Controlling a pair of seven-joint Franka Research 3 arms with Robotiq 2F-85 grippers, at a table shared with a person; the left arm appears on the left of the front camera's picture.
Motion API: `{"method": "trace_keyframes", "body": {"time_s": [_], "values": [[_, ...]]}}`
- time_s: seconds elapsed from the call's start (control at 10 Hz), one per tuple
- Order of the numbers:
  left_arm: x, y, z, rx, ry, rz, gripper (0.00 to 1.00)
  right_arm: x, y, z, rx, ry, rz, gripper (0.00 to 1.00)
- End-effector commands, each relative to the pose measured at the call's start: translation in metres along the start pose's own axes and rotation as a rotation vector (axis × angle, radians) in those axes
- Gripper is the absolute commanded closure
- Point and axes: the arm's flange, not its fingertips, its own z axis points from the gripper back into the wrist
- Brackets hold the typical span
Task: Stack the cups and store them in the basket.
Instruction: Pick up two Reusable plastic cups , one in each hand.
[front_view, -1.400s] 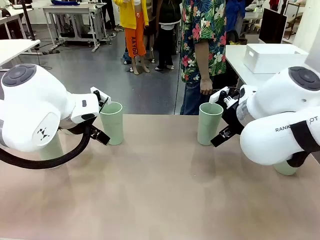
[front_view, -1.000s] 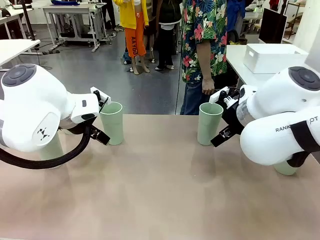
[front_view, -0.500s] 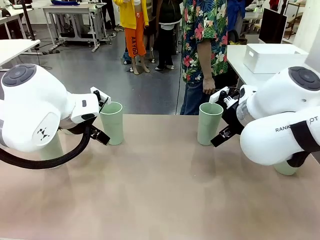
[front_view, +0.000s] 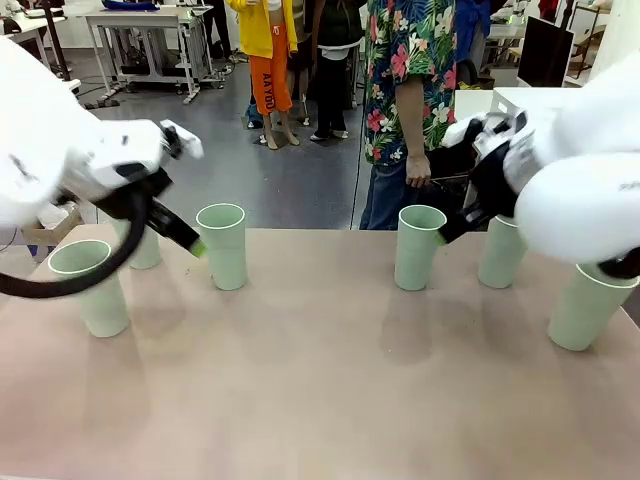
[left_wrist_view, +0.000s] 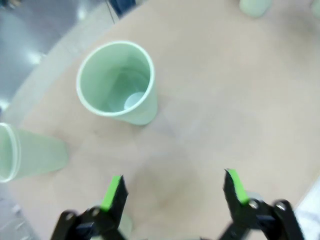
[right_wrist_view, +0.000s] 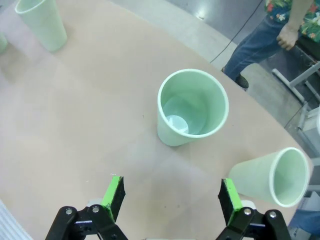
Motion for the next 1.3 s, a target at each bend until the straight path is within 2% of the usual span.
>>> {"method": "trace_keyframes", "body": {"time_s": [0.0, 0.2, 0.4, 0.7, 0.9, 1.2], "values": [[0.0, 0.028, 0.05, -0.057, -0.012, -0.053, 0.0, -0.007, -0.033, 0.042, 0.091, -0.034, 0.026, 0.0], [-0.01, 0.055, 0.091, -0.13, -0.045, -0.139, 0.0, -0.02, -0.073, 0.077, 0.155, -0.063, 0.081, 0.0], [-0.034, 0.101, 0.122, -0.212, -0.079, -0.241, 0.0, -0.041, -0.126, 0.102, 0.206, -0.114, 0.15, 0.0], [-0.077, 0.161, 0.147, -0.283, -0.151, -0.342, 0.0, -0.076, -0.194, 0.132, 0.259, -0.204, 0.179, 0.0], [-0.101, 0.183, 0.146, -0.31, -0.226, -0.404, 0.0, -0.1, -0.222, 0.147, 0.284, -0.287, 0.205, 0.0], [-0.139, 0.196, 0.153, -0.267, -0.338, -0.433, 0.0, -0.139, -0.246, 0.168, 0.284, -0.404, 0.239, 0.0]]}}
